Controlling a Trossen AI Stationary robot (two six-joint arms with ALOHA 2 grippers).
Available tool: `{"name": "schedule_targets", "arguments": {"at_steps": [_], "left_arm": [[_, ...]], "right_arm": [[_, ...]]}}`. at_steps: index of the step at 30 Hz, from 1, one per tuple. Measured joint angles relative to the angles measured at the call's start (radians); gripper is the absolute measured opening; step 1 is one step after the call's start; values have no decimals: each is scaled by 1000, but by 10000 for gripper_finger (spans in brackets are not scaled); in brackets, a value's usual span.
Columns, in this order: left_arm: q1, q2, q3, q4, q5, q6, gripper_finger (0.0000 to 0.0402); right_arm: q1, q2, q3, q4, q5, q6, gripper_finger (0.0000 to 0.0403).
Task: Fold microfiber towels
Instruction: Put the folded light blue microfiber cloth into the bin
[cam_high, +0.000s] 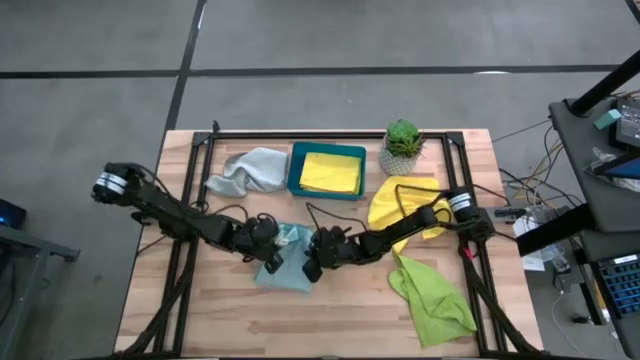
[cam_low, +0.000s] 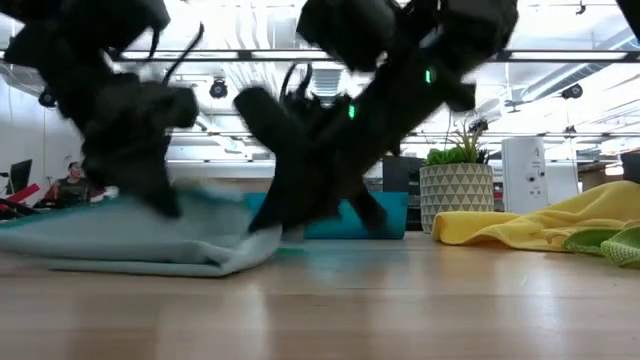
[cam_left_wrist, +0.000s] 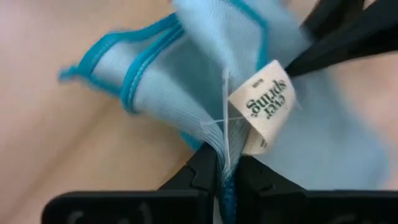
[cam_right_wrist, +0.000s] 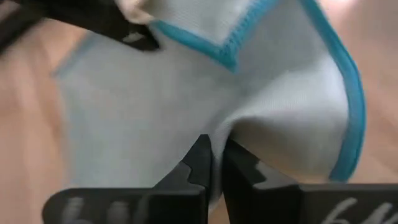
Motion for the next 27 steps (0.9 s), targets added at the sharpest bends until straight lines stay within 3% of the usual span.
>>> {"name": "schedule_targets", "arguments": {"at_steps": [7, 14, 27], "left_arm": [[114, -175, 35, 13, -51, 241, 8], [308, -235, 150, 10, -10, 580, 2], [662, -24, 407, -22, 249, 1003, 1]], "right_arm": [[-47, -160, 2, -117, 46, -146, 13], [-128, -272, 2, -154, 81, -227, 13], [-250, -303, -1, -161, 150, -320, 13]]}}
